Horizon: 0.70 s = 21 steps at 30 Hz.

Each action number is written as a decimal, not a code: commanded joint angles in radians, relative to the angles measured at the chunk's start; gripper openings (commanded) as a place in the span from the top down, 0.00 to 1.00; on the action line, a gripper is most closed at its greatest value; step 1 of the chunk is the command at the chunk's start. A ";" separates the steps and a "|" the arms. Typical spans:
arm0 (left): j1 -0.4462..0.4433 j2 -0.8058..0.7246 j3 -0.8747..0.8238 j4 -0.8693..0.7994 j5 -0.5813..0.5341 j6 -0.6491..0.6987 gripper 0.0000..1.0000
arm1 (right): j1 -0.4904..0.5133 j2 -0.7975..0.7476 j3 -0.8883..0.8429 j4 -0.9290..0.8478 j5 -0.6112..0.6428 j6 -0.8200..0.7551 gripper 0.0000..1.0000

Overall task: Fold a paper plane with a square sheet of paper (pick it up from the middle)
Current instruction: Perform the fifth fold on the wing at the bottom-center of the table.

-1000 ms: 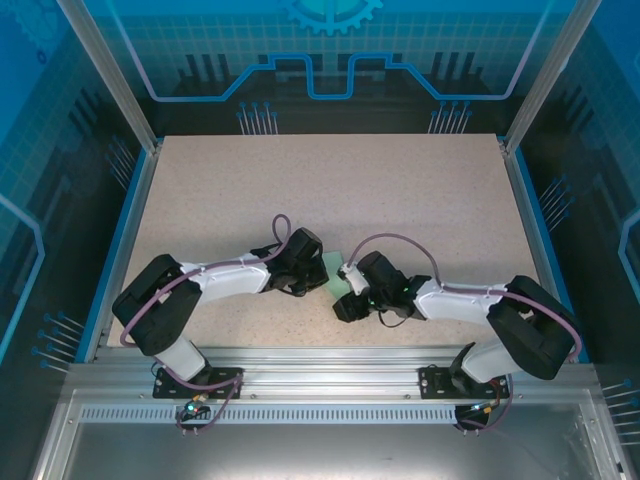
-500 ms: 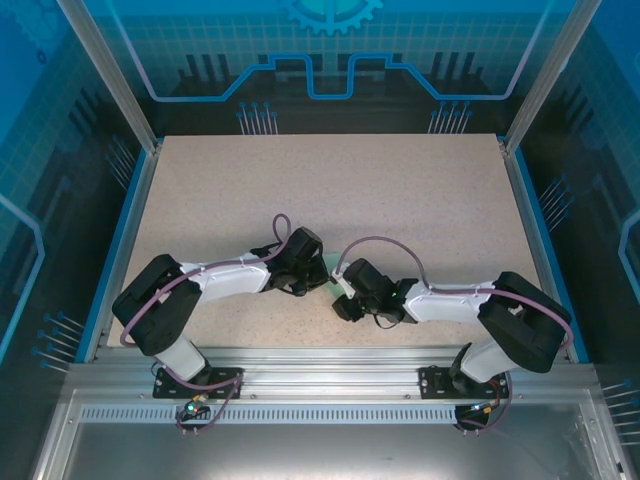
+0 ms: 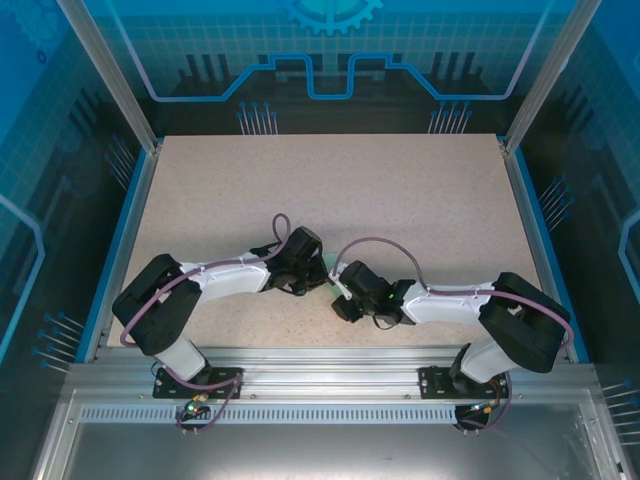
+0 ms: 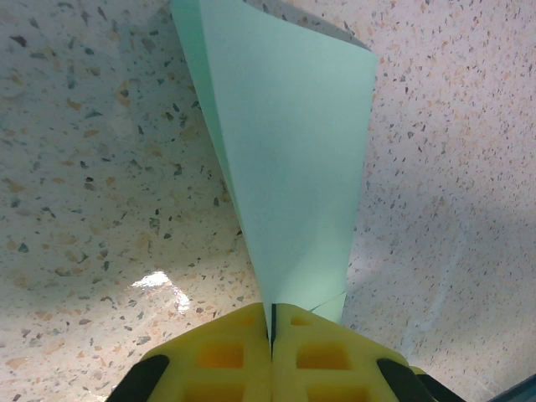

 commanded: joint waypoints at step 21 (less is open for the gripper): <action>0.008 -0.139 -0.047 0.015 -0.034 0.024 0.47 | -0.140 0.004 -0.067 0.182 -0.353 0.102 0.96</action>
